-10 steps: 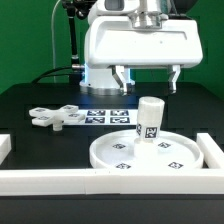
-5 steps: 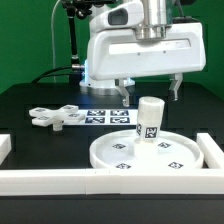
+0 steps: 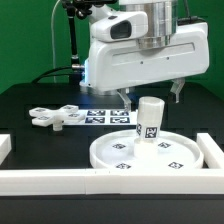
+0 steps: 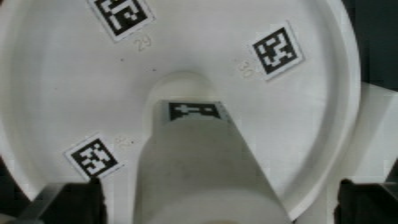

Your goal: Assemble round table

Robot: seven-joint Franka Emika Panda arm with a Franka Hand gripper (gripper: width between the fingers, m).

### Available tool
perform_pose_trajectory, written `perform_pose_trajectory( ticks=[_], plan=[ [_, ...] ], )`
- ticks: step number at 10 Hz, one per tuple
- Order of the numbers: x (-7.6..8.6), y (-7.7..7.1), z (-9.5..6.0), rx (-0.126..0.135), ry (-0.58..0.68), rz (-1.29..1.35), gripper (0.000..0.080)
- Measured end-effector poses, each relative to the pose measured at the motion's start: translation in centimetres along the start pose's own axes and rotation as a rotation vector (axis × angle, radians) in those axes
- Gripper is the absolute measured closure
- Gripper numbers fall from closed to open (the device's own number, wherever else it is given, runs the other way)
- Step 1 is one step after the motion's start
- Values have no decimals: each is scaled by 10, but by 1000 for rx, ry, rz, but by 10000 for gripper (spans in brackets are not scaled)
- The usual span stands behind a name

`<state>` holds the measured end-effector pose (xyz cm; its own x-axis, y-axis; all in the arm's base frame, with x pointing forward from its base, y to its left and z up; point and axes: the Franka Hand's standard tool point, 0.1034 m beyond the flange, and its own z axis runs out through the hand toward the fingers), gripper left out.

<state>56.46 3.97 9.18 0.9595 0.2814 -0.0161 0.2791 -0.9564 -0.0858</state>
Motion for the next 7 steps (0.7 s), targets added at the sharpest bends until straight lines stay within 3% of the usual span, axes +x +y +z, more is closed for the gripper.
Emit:
perform_pose_trajectory(
  ticks=[4,5,6,7],
  plan=[
    [0,3,1,-1,2,-8,151],
    [0,2,1,-1,2,-18,241],
    [1,1,2,0,1,-36,241],
    [0,1,2,0,1,-35,387]
  ],
)
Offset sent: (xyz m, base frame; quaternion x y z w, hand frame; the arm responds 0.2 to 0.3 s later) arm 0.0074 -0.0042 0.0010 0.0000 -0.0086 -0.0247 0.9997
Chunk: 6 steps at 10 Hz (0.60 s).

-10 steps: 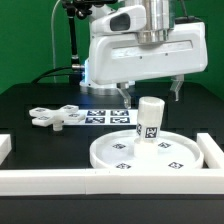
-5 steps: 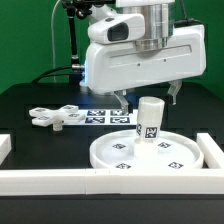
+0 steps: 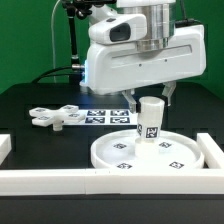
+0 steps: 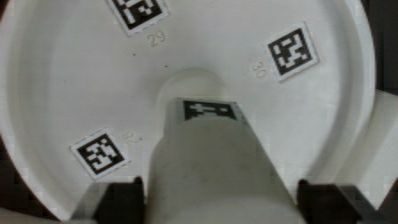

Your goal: Assemble round table

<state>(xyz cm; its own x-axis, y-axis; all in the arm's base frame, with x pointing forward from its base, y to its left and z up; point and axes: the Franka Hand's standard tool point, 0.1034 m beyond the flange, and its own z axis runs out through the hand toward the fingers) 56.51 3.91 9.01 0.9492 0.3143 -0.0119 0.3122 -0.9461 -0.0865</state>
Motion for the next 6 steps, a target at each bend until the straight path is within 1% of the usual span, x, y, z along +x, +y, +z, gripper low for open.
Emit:
perform_pose_trajectory(
  ticks=[4,5,6],
  plan=[
    [0,0,0,3,3,47,387],
    [-1,1,1,20,16,247,387],
    [-1,2,1,31,24,332,387]
  ],
)
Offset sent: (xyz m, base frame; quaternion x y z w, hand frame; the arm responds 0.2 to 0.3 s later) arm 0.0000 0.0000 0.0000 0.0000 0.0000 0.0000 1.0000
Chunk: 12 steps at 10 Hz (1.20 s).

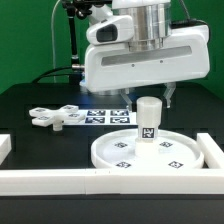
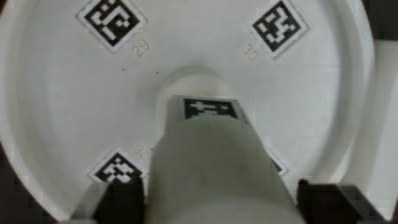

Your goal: Assemble round table

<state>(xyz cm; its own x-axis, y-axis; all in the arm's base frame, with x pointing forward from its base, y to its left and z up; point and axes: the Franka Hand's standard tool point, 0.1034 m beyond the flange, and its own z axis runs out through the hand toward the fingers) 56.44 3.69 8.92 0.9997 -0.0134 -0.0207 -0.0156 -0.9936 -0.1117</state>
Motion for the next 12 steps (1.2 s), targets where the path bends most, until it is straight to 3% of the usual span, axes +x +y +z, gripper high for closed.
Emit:
perform_pose_trajectory(
  ticks=[6,12],
  plan=[
    [-2,3,1,31,50,656,387],
    [-2,-7,1,95,25,1228,387]
  ],
)
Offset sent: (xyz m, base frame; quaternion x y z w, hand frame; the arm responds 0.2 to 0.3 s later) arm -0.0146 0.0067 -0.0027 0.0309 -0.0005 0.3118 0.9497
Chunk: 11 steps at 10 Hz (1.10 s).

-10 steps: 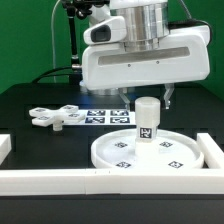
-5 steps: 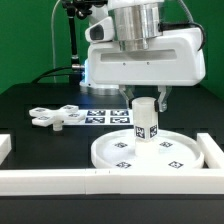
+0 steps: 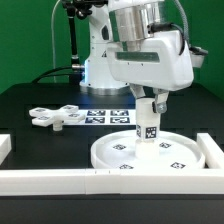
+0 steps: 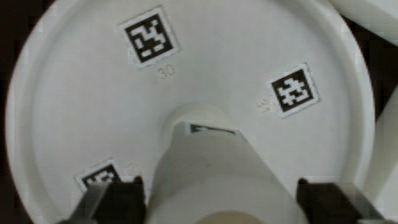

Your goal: Assemble round table

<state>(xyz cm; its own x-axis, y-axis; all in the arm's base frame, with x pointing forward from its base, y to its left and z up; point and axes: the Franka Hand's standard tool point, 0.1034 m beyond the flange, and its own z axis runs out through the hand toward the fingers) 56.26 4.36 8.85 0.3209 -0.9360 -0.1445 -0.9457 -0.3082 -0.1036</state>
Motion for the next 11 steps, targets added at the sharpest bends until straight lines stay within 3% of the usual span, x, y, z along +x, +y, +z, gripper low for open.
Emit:
perform_pose_trajectory(
  ticks=[5,6,7,11],
  plan=[
    [-4,-2,1,12,-26,202,387],
    [-5,-1,1,12,-26,197,231],
    [-5,-1,1,12,-26,189,175],
    [-1,-1,0,16,-23,-76,151]
  ],
)
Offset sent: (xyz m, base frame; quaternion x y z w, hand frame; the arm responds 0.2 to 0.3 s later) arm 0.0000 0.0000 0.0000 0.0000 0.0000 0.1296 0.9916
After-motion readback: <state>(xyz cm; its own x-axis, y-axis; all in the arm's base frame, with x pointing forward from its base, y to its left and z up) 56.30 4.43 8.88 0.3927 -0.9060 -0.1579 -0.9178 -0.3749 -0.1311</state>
